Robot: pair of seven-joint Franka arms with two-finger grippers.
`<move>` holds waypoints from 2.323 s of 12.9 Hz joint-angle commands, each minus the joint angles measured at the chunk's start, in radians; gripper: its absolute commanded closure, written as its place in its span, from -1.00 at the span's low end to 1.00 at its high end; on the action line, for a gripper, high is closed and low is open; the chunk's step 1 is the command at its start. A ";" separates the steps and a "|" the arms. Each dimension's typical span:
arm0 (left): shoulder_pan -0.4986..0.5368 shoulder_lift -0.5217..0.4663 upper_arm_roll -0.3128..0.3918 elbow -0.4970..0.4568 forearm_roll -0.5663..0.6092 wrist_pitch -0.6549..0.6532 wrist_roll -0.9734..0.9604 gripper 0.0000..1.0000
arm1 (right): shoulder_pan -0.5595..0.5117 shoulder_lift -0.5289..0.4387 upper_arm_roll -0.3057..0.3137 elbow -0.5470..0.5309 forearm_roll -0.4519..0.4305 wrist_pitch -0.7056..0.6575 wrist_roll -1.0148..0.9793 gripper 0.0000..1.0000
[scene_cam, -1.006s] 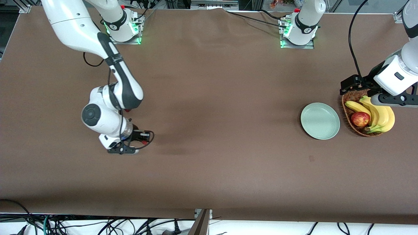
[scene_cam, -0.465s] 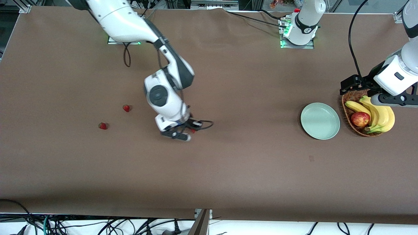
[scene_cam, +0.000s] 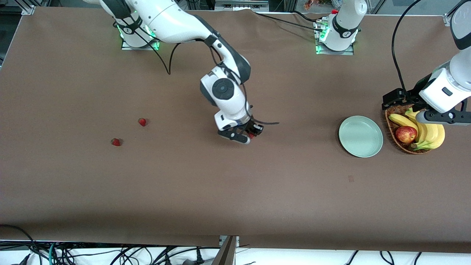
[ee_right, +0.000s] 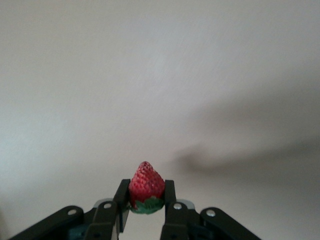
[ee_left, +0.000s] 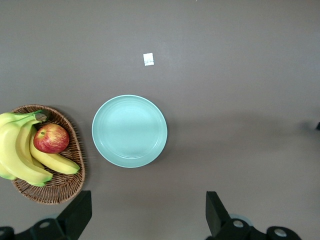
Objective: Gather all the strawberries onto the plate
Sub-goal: 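Set the strawberry mid-table with the right gripper while the left gripper approaches, then reach the right gripper to another strawberry while the left gripper reaches the placed one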
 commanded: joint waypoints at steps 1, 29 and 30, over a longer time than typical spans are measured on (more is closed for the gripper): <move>0.003 0.007 0.005 -0.005 -0.006 0.008 0.014 -1.00 | 0.115 0.098 -0.064 0.087 -0.047 0.056 0.161 0.50; -0.068 0.236 -0.472 -0.476 0.323 0.785 -0.887 -1.00 | -0.321 -0.532 -0.359 -0.742 0.102 -0.329 -1.199 -0.47; -0.070 0.265 -0.473 -0.473 0.372 0.807 -0.961 -1.00 | -0.321 -0.546 -0.359 -0.800 0.103 -0.277 -1.202 -0.47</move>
